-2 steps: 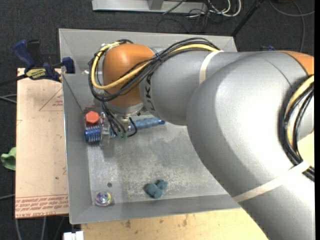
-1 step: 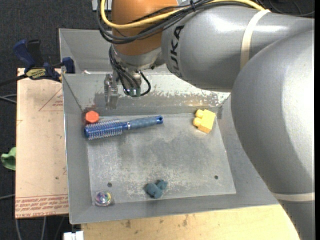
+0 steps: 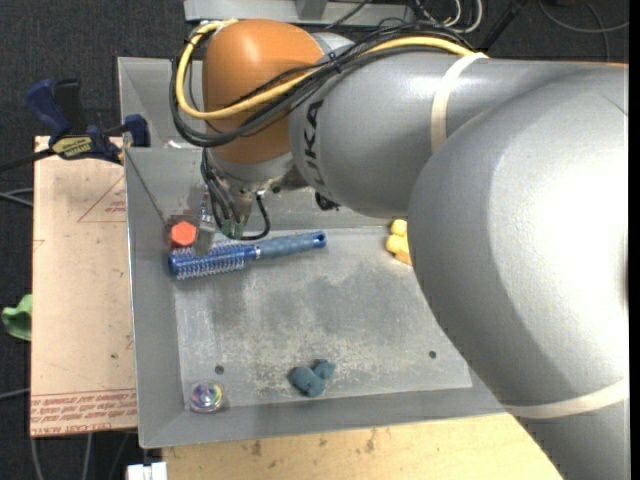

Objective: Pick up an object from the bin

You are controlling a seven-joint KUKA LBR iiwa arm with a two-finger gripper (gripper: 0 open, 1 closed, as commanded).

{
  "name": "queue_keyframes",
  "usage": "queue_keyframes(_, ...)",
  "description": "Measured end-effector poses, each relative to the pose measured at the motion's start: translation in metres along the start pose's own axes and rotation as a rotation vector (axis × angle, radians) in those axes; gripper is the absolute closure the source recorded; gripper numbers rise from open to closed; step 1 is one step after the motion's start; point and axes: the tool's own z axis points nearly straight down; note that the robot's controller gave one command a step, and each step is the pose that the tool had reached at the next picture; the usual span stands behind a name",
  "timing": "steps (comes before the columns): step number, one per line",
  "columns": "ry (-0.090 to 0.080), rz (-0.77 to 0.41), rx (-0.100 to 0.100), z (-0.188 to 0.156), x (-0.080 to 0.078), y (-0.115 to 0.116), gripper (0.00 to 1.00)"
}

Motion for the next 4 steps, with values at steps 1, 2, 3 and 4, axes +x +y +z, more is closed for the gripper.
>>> queue_keyframes(1, -0.004, 0.001, -0.002, -0.002, -0.001, 0.000, 0.00)
queue_keyframes(2, 0.001, 0.037, 0.004, 0.090, -0.017, -0.034, 0.00)
queue_keyframes(3, -0.006, 0.034, -0.002, 0.084, -0.018, -0.031, 1.00)
queue_keyframes(4, -0.013, -0.304, 0.000, 0.102, -0.005, -0.030, 1.00)
